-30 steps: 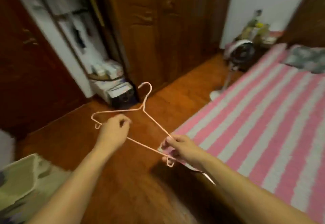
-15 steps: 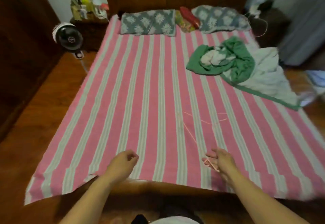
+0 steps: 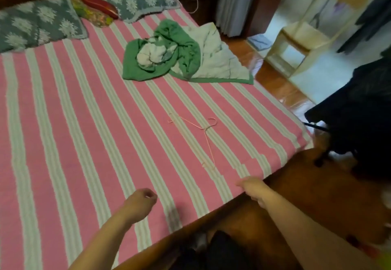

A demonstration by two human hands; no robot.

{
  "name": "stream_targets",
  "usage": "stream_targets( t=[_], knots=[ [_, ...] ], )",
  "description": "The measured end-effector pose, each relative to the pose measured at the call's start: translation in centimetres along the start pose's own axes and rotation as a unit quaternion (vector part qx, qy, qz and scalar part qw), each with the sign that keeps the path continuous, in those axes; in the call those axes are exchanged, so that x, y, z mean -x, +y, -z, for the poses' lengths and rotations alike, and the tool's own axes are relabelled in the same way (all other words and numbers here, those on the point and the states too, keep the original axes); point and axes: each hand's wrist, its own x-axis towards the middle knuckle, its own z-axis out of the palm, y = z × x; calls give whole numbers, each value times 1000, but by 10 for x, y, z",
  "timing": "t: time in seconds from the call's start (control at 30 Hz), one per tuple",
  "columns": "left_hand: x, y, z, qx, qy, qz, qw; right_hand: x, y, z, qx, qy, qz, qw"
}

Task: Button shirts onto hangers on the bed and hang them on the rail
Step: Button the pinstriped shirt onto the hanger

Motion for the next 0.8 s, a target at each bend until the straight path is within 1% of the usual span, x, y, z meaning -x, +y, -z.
stream_targets(
  t=[0.03,0.13,0.27,0.37,0.43,0.53,0.57,0.63,0.67,0.8],
  knots=[
    [-7,19,-2,-17,-8,-21,1000,8,9,15,-29,5,0,1000],
    [-13,100,-6,-41,-32,-103,993,24,28,69,-136,58,9,989],
    [-9,233,-12,-71,-36,-244,966,56,30,162,-225,99,88,965],
    [17,346,-36,-30,-3,-361,932,85,41,246,-283,150,163,933],
    [40,419,-59,9,14,-434,901,98,51,301,-300,182,197,915],
    [68,517,-115,30,-13,-515,857,102,85,382,-327,233,235,885],
    [74,546,-138,28,-28,-534,844,99,98,409,-338,247,241,875],
    [83,598,-186,24,-57,-548,834,85,125,459,-354,265,242,863],
    [85,620,-210,20,-75,-545,835,78,139,481,-364,269,232,861],
    [83,686,-303,2,-146,-493,858,49,196,558,-392,259,185,863]
  ],
)
